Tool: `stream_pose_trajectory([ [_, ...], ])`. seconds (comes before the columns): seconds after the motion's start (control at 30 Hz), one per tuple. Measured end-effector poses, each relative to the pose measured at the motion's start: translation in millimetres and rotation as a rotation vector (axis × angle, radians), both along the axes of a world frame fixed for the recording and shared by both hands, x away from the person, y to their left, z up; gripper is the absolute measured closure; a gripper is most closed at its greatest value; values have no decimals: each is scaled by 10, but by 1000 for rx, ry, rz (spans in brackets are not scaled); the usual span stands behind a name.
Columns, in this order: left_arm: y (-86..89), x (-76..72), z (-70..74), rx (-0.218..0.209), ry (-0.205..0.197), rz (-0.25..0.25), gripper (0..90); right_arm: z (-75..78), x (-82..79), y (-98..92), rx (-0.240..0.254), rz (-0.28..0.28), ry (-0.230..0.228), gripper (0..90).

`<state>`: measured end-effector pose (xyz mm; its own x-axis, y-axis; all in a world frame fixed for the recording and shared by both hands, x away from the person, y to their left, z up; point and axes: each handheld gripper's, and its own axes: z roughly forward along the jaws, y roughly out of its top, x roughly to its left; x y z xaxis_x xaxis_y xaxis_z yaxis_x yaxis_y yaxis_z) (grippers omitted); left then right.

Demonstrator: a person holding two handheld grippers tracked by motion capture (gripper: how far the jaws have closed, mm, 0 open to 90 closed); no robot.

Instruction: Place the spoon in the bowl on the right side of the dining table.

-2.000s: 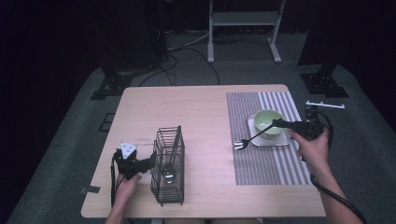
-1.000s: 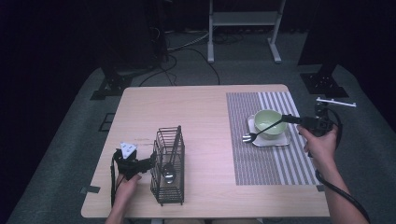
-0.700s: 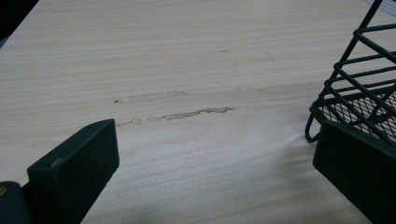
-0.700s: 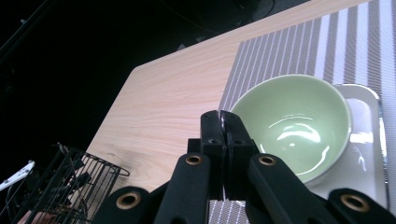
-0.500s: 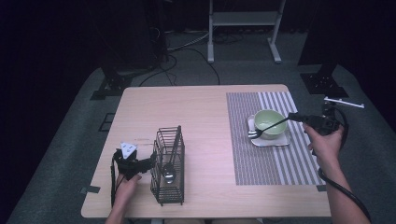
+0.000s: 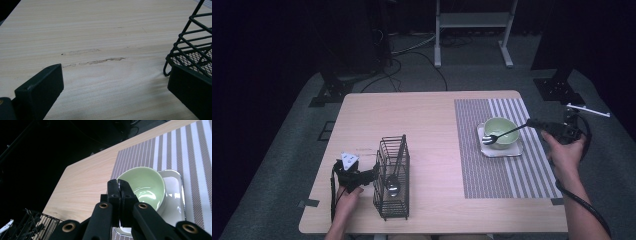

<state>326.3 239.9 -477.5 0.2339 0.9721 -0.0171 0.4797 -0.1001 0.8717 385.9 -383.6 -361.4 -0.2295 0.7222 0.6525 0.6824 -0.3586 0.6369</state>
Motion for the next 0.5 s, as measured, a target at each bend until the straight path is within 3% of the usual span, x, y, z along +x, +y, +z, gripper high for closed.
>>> stream_pose_trajectory([
  [0.5, -2, -1, 0, 1, 0, 0, 0, 9, -46, -181, 19, -69, -7, 886],
])
